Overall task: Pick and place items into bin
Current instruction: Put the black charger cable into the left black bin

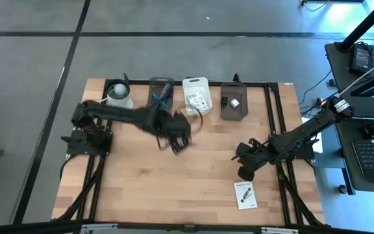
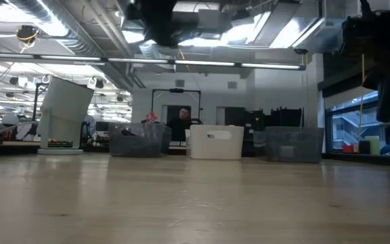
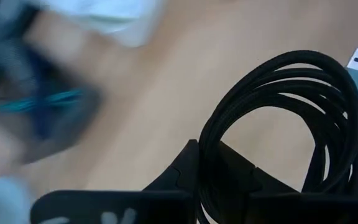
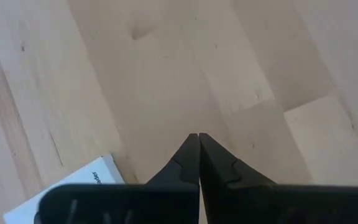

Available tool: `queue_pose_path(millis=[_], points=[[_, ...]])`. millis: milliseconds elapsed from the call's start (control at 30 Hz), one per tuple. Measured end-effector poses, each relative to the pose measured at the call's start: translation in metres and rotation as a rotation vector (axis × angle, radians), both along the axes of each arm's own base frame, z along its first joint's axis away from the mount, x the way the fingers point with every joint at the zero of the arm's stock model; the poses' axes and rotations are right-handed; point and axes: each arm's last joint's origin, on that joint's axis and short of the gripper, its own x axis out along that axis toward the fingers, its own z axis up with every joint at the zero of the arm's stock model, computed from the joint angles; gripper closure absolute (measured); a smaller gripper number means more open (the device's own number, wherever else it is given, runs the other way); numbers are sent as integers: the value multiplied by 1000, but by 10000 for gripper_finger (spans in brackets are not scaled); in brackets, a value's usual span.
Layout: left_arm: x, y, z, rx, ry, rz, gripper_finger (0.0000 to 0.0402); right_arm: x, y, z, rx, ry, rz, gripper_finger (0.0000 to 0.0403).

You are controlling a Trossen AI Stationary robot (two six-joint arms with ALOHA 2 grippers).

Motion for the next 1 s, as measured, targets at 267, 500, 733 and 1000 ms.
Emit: queue_pose_path(millis=[267, 500, 733, 1000], points=[[-27, 118, 11, 57, 104, 153, 379, 1, -2, 1, -23, -44, -99, 402], [-62, 217, 12, 30, 61, 296, 379, 3, -6, 2, -66, -101, -219, 402], [-87, 281, -6, -14, 29, 473, 379, 10, -22, 2, -70, -121, -368, 402], [-81, 311, -52, -69, 143, 588, 379, 16, -42, 1, -89, -104, -458, 402]])
